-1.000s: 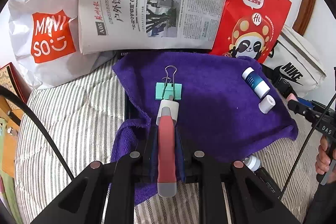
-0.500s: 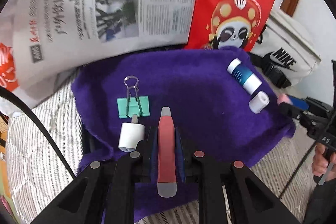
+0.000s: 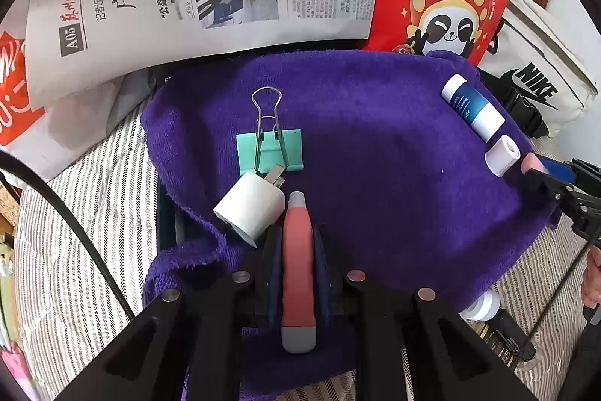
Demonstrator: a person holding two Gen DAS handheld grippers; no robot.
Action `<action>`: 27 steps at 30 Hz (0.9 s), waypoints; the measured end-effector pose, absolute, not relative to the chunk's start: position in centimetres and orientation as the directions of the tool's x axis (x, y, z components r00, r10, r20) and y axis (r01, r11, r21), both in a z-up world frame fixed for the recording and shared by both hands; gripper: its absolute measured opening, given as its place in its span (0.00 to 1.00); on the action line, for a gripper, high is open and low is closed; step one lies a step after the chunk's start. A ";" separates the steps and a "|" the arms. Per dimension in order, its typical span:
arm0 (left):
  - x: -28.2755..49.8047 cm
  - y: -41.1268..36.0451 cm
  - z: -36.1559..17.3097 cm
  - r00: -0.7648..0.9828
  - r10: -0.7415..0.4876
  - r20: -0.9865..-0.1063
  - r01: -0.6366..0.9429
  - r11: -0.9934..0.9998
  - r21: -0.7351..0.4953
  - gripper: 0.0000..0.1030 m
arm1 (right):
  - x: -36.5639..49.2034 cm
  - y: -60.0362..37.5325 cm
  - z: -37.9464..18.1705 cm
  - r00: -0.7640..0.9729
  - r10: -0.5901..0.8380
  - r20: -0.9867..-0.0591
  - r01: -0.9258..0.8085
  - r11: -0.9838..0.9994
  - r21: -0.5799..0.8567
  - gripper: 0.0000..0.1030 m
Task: Organize rigid objects
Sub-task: 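Carry the pink tube and pink container onto the purple towel and release both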
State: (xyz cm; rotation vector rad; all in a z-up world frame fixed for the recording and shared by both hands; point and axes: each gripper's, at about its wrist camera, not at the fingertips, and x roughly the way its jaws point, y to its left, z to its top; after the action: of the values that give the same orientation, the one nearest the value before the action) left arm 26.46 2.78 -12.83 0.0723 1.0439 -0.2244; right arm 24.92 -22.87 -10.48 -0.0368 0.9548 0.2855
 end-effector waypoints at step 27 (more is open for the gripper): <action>26.3 2.6 -12.8 0.487 -0.141 -0.862 0.227 0.973 -0.031 0.17 | 26.5 -20.8 -12.8 0.463 0.180 -0.868 -0.250 0.966 0.067 0.36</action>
State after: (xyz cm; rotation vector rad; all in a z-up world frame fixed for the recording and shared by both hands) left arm 26.34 2.62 -12.78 0.0908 1.0387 -0.2239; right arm 26.47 -20.83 -12.84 -0.0732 1.0570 0.2641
